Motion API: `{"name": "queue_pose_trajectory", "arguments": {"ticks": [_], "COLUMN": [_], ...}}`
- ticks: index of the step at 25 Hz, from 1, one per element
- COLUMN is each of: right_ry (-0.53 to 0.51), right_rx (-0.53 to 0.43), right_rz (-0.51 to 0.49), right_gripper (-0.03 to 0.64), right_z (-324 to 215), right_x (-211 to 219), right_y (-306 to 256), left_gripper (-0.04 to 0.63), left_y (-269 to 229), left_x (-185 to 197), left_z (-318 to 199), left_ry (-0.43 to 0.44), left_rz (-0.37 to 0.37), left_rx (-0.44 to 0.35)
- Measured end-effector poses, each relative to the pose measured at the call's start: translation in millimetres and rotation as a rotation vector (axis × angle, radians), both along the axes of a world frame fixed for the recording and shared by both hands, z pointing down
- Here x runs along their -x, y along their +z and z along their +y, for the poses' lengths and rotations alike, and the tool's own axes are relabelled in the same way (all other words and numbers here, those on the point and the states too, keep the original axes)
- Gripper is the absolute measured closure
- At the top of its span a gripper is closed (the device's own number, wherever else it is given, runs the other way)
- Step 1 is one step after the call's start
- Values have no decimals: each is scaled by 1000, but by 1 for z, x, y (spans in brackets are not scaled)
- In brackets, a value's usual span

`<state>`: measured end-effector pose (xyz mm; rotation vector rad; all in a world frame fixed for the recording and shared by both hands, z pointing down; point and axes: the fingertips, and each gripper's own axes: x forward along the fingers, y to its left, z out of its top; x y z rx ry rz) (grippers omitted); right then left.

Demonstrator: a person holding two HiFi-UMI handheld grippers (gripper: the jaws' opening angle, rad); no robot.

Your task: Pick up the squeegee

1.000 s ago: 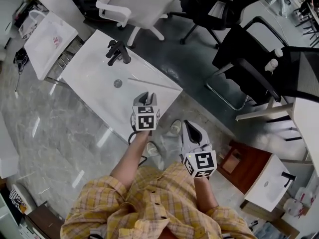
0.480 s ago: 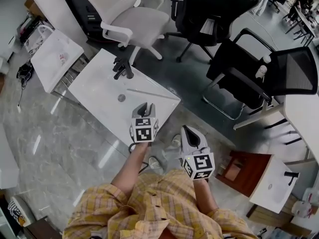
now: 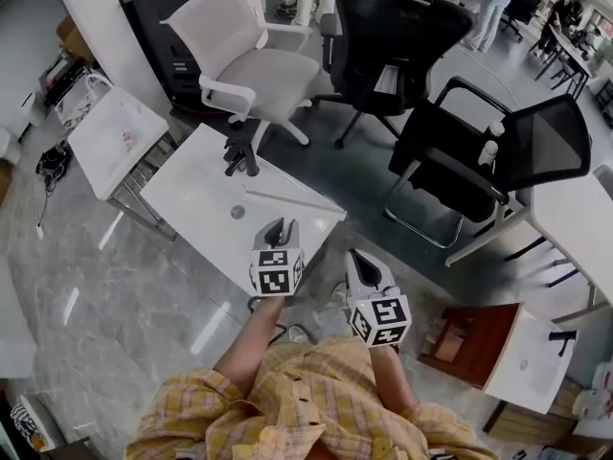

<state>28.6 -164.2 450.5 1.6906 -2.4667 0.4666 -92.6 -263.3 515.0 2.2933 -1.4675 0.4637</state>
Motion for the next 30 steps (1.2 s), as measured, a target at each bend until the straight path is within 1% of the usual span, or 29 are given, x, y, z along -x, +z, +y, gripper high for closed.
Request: {"name": "queue_pose_trajectory", "arguments": {"ticks": [12,18,22,30], "right_ry": [-7,-5,-12,-34], "right_rx": [-33,-58,-74,-82], "right_rz": [-17,-20,-12,-4], "right_gripper": [618,618,618,618], "right_z": [4,7,11,16], "right_x": [9,14,20,31], "right_y": [-17,-25,-31,-36], "left_gripper": [509,509,509,509], "left_y": [-48,-68,-72,-72], "left_x": [3,13,20,37], "left_z": [28,46,57,67], "left_ry": [11,4,-1,-30], "left_rz": [52,63,64,69], "left_rx": [-96,-149,-163,-163]}}
